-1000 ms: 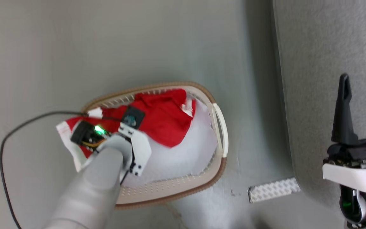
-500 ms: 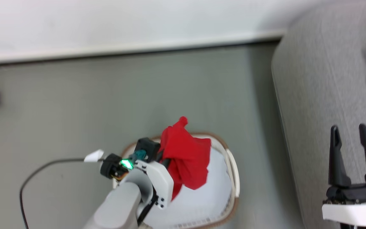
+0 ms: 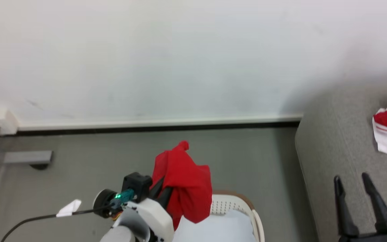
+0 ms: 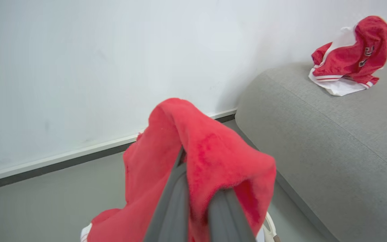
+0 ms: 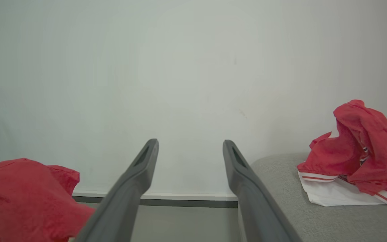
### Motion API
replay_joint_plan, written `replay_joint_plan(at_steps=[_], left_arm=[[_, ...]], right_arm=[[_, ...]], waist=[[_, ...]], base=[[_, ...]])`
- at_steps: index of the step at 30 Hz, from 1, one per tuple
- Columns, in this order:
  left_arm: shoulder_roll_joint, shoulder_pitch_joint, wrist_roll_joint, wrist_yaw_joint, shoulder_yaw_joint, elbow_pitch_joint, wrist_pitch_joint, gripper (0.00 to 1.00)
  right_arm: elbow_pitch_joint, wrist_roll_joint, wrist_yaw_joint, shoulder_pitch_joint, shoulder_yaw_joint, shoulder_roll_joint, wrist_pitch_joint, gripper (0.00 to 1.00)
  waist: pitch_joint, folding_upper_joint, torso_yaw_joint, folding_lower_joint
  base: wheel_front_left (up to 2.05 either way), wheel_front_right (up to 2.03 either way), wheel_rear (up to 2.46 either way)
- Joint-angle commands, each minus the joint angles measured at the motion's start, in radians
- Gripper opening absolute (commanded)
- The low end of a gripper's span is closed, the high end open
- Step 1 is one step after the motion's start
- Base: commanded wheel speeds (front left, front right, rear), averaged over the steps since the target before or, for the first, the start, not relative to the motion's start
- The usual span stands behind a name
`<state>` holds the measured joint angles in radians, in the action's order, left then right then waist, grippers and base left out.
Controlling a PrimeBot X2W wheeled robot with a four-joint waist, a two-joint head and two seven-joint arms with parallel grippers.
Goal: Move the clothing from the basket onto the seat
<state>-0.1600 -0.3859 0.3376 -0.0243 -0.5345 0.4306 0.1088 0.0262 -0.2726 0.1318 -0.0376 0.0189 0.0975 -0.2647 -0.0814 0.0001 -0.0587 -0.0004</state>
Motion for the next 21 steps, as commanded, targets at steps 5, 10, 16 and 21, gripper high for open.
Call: replay_joint_plan(at_steps=[5, 10, 16, 21], left_arm=[[-0.054, 0.102, 0.030, 0.037, 0.014, -0.203, -0.069, 0.00], [-0.083, 0.138, 0.033, 0.058, 0.016, -0.355, -0.130, 0.00], [-0.085, 0.142, 0.036, 0.061, -0.007, -0.457, -0.186, 0.00], [-0.066, 0.123, 0.032, 0.054, -0.038, -0.472, -0.206, 0.00]], right_arm=[[-0.020, 0.031, -0.002, -0.031, 0.083, 0.051, 0.001, 1.00], [-0.016, 0.031, -0.002, 0.002, 0.173, 0.075, 0.001, 1.00], [-0.022, 0.011, -0.002, 0.058, 0.354, 0.120, 0.001, 1.00], [-0.037, -0.010, -0.002, 0.129, 0.488, 0.137, 0.001, 1.00]], waist=[[0.090, -0.0001, 0.023, 0.0004], [0.108, -0.0001, 0.024, 0.0004], [0.122, -0.0001, 0.031, 0.0004], [0.126, -0.0001, 0.037, 0.0004]], base=[[0.00, 0.00, 0.00], [0.00, 0.00, 0.00], [0.00, 0.00, 0.00], [0.00, 0.00, 0.00]])
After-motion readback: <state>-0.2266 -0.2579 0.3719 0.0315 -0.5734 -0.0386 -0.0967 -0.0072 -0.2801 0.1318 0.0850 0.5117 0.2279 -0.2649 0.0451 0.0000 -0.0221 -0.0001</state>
